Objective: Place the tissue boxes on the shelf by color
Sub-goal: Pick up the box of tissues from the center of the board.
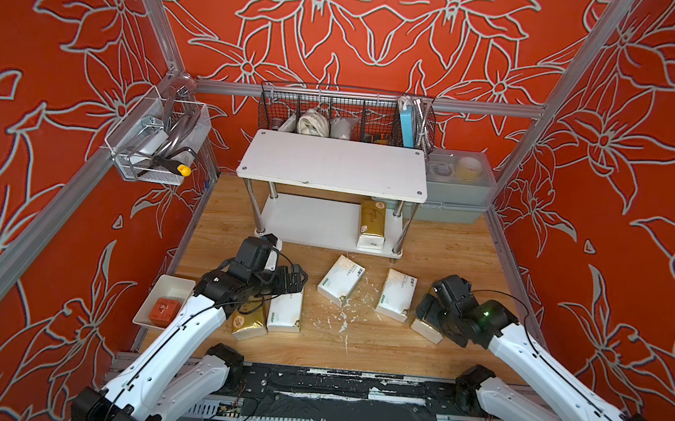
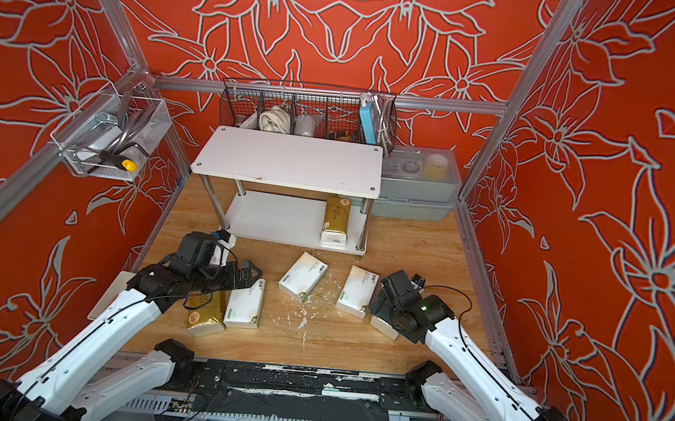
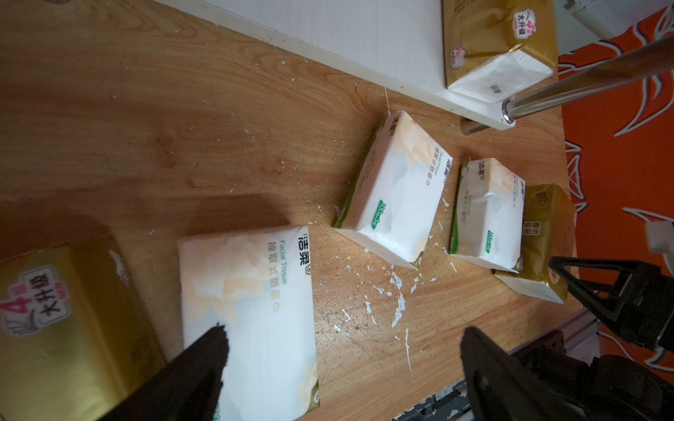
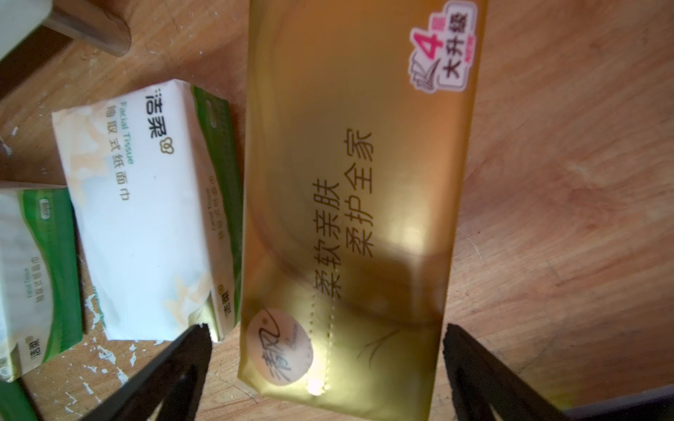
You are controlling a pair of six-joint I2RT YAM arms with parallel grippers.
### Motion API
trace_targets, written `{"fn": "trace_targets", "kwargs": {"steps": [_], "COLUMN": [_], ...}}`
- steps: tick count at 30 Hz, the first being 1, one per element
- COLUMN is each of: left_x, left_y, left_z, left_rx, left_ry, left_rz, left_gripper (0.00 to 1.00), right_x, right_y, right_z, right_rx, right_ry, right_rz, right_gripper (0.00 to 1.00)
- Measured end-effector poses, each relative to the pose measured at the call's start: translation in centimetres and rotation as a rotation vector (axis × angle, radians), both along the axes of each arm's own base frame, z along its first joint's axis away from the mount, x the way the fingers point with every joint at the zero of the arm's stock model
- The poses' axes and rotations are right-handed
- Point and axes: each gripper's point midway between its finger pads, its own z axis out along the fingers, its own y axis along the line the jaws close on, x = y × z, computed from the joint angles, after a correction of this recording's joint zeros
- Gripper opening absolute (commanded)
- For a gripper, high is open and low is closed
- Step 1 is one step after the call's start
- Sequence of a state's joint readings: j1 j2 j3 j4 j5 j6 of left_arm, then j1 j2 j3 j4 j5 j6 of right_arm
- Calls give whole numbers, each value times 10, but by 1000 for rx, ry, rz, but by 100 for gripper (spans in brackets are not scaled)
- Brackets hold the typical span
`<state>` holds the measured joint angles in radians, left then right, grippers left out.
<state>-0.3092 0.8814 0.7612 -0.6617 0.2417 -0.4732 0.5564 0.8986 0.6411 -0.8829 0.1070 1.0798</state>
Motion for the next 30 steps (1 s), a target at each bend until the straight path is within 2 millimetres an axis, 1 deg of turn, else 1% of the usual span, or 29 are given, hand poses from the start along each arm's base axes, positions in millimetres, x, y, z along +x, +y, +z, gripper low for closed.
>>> {"fn": "trace_targets", "kwargs": {"steps": [7,13,16,18,22,26,30], "left_x": [0,0,0,0,-1,-1,-1], "left_y": [0,0,0,0,0,0,0], "left_z": [-2,-2,-2,-2,-2,-2,-2], "left_rx": [2,2,2,2,2,2,3], "left_ry": [4,4,4,4,4,4,4], "left_rz": [0,0,0,0,0,0,0], "left_gripper": [98,98,99,98,98,98,98], "right_x": [-2,-12,-17,-19,-18,-18,-21], "right_y": [-2,-8,-11,-12,-12,-12,-14], "right_z": [-7,-27,-38,-41,-40,-36,-29], "right_rx": [-18,-50,-68,-74,-69,-61,-55], "right_ry": [26,73,102,111,101,81,70], "right_rz": [-1,-3,-2,0,3,15,20], "right_gripper": [99,99,96,93,87,78,73]}}
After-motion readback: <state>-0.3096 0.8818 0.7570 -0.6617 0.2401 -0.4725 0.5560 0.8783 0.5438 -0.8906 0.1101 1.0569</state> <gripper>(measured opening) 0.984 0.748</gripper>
